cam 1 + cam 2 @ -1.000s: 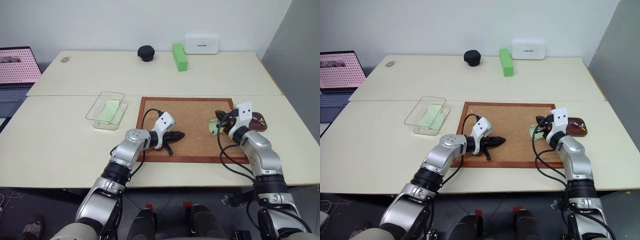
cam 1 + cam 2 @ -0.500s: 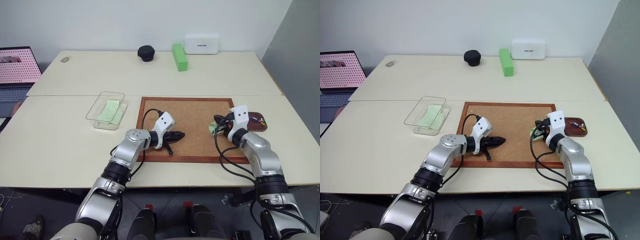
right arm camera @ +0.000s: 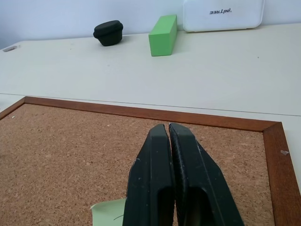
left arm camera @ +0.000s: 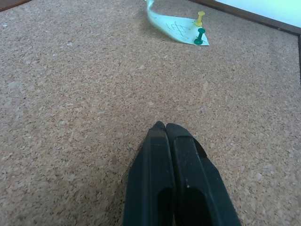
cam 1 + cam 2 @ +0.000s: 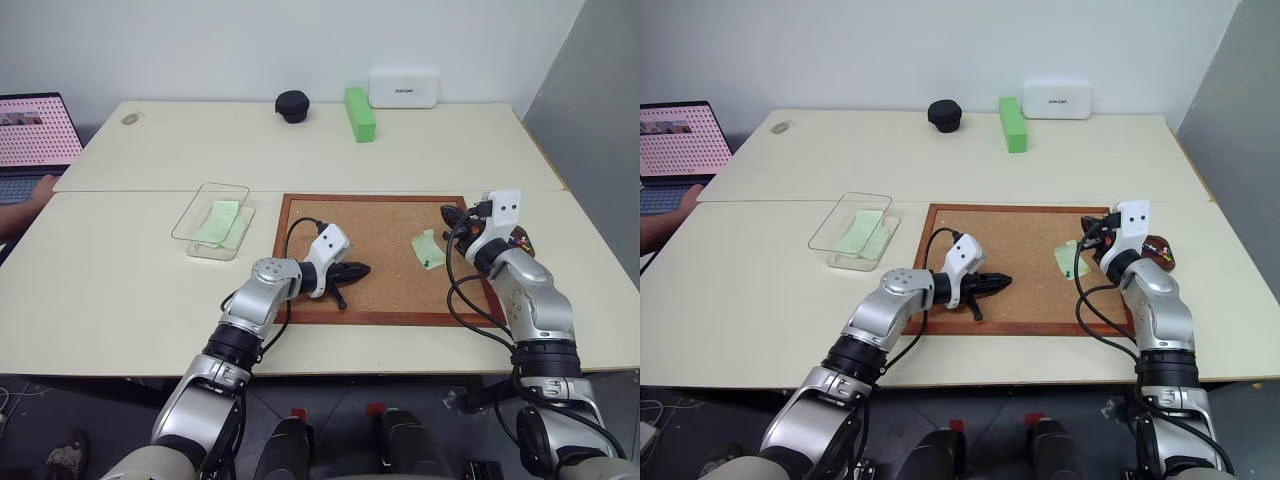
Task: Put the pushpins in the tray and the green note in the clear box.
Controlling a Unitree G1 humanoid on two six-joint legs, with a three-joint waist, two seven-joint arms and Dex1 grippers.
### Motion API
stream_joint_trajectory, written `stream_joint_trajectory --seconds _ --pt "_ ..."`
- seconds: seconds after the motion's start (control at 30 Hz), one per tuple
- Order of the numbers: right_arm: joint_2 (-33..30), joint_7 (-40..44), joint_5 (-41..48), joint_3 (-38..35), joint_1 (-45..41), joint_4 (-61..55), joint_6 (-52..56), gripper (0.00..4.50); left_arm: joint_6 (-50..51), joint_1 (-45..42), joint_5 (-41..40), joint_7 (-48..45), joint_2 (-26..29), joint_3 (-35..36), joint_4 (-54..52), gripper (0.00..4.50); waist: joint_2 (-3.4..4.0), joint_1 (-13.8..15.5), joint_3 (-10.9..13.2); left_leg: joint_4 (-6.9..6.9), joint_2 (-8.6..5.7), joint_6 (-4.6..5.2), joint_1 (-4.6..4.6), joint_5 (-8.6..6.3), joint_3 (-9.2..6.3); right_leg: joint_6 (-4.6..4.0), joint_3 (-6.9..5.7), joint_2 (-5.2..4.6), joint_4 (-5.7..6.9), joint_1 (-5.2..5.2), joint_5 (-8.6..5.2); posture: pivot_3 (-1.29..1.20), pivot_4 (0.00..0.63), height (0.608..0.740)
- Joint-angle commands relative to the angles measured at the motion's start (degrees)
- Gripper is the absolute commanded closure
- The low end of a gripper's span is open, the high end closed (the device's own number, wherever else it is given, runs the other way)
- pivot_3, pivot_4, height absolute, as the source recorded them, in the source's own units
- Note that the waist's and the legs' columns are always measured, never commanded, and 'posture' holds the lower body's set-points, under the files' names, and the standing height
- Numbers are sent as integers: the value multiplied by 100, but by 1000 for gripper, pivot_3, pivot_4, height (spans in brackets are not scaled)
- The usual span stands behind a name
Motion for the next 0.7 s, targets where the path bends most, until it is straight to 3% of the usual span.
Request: stream_joint_trajectory --seconds 0.03,0.33,0.47,0.7 --pt "-4 -22 109 -88 -74 -267 -6 4488 114 81 123 67 8 -95 102 4500 0 0 0 0 0 0 0 0 0 0 0 0 0 0 0 0 150 740" --pt "-298 -404 -419 -48 96 -222 -236 4488 129 116 131 49 34 -111 69 4500 0 3 0 0 0 0 -1 0 0 0 0 0 -1 0 0 0 150 740" --pt "-540 -987 -753 -285 208 -132 -225 4488 160 166 154 -27 71 -188 19 4500 0 -1 0 -3 0 0 -2 0 1 -1 0 0 -4 -2 -1 0 150 740" --pt "-910 -1261 -700 -723 83 222 42 4488 -126 323 418 5 167 -411 270 4500 0 0 0 -4 -1 0 -3 0 2 -2 2 0 -6 -2 -2 0 150 740"
